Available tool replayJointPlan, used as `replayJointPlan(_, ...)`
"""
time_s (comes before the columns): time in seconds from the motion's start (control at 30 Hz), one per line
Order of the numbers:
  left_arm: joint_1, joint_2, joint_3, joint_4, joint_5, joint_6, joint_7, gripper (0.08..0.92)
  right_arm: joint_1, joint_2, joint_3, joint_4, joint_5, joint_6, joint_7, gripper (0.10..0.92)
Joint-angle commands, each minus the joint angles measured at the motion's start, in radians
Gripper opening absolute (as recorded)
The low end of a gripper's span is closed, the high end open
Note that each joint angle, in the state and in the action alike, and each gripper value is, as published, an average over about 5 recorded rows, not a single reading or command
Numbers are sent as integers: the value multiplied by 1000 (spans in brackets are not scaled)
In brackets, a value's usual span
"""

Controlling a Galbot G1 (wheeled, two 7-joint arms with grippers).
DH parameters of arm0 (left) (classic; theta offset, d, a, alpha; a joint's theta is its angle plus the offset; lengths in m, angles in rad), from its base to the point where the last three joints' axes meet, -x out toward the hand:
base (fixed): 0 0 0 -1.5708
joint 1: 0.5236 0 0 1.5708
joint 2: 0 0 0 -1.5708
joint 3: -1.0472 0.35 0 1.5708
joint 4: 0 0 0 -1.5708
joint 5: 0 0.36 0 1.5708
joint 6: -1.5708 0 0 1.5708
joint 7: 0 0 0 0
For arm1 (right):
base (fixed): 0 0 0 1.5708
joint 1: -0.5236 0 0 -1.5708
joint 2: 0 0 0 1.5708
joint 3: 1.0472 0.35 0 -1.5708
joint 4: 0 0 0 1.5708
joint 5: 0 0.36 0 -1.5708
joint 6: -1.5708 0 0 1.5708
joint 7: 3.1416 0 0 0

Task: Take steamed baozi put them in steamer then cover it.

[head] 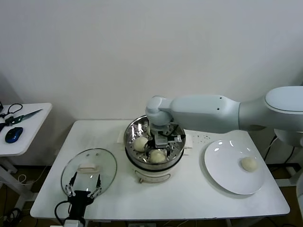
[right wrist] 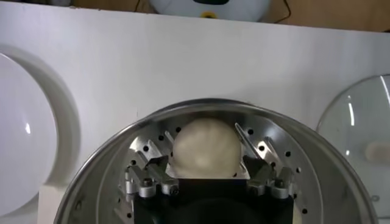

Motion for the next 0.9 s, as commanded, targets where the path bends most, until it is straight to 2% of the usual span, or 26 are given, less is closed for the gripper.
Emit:
replayJointPlan(0.03, 1, 3, 0, -2, -1, 0, 0, 823, 35, -41, 35, -21, 11, -3, 4, 822)
replayJointPlan(0.23, 0, 9, 1, -6, -3, 0, 0, 823, 91, -127, 53, -156, 120, -96, 36, 823)
replayJointPlan(0.37, 1, 14, 2, -15, -4, 0, 0, 823, 150, -222, -6, -216, 240, -290, 137, 823)
replayJointPlan(0.6, 2, 17, 0, -23, -10, -2, 2, 823, 115, -477, -36, -165, 447, -609, 75, 823)
replayJointPlan(0.7, 2, 17, 0, -20, -12, -6, 4, 823, 60, -588, -26, -145, 421, -648, 60, 823)
replayJointPlan(0.9, -4, 14, -2, -13, -8, -4, 6, 823, -131, -726, 72, -159, 282, -616, 39, 823)
